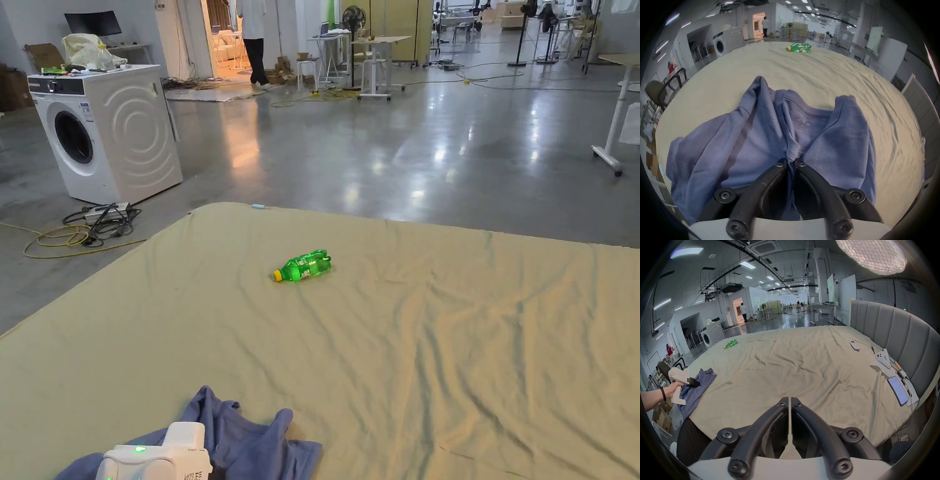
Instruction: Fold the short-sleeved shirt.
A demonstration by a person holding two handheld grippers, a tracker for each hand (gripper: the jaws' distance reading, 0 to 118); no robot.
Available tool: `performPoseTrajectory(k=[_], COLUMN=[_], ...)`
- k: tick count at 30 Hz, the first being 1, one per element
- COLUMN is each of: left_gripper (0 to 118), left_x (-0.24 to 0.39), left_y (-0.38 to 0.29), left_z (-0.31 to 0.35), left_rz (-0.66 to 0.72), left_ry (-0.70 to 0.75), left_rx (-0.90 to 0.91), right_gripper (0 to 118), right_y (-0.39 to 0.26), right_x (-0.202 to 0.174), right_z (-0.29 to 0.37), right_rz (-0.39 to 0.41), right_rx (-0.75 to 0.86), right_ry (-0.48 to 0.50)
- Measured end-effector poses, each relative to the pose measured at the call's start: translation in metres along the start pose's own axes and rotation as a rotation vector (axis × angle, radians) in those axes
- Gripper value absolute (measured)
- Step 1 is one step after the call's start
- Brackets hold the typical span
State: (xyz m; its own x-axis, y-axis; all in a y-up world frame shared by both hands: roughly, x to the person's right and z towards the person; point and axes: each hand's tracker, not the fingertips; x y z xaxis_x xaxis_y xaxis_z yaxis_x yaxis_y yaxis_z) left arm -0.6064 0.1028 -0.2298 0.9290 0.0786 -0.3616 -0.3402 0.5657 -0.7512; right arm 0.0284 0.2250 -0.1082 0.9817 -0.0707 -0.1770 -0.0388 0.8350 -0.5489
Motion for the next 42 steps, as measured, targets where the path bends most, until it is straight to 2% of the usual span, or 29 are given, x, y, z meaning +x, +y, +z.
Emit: performPoseTrajectory(k=[4, 6, 10, 14, 17, 21, 23, 28, 32, 38, 40, 42], left_gripper=[5, 5, 5, 5, 5, 5, 5, 5, 5, 5, 5, 6], left_x=[-0.021, -0.023, -0.007, 0.051, 0.115, 0.219, 0.271, 0.414, 0.502, 0.563, 0.574, 0.577], left_y=[0.019, 0.036, 0.064, 0.089, 0.103, 0.103, 0.098, 0.031, -0.048, -0.156, -0.178, -0.184], left_z=[0.028, 0.048, 0.089, 0.122, 0.128, 0.123, 0.110, 0.090, 0.093, 0.103, 0.105, 0.097], left_rz=[0.213, 0.258, 0.147, 0.057, -0.037, -0.177, -0.245, -0.411, -0.524, -0.641, -0.730, -0.723], left_ry=[-0.083, -0.123, -0.146, -0.215, -0.294, -0.444, -0.541, -0.781, -0.902, -1.022, -1.014, -0.963], left_rx=[0.139, 0.191, 0.263, 0.343, 0.348, 0.344, 0.309, 0.181, 0.022, -0.141, -0.150, -0.131], right_gripper=[3, 3, 3, 3, 3, 3, 3, 3, 3, 3, 3, 3], right_y=[-0.003, -0.006, -0.016, -0.026, -0.032, -0.039, -0.043, -0.056, -0.067, -0.085, -0.092, -0.094], right_x=[0.006, 0.009, 0.019, 0.032, 0.044, 0.058, 0.065, 0.090, 0.102, 0.116, 0.121, 0.123], right_z=[0.005, 0.008, 0.017, 0.031, 0.045, 0.067, 0.076, 0.100, 0.111, 0.122, 0.121, 0.121], right_rz=[-0.010, -0.020, -0.053, -0.092, -0.121, -0.078, -0.091, -0.371, -0.404, -0.429, -0.434, -0.433], right_rx=[0.008, 0.012, 0.022, 0.031, 0.043, 0.066, 0.071, 0.114, 0.100, 0.070, 0.068, 0.071], right_ry=[0.015, 0.021, 0.037, 0.014, -0.019, -0.129, -0.147, -0.163, -0.220, -0.257, -0.261, -0.270])
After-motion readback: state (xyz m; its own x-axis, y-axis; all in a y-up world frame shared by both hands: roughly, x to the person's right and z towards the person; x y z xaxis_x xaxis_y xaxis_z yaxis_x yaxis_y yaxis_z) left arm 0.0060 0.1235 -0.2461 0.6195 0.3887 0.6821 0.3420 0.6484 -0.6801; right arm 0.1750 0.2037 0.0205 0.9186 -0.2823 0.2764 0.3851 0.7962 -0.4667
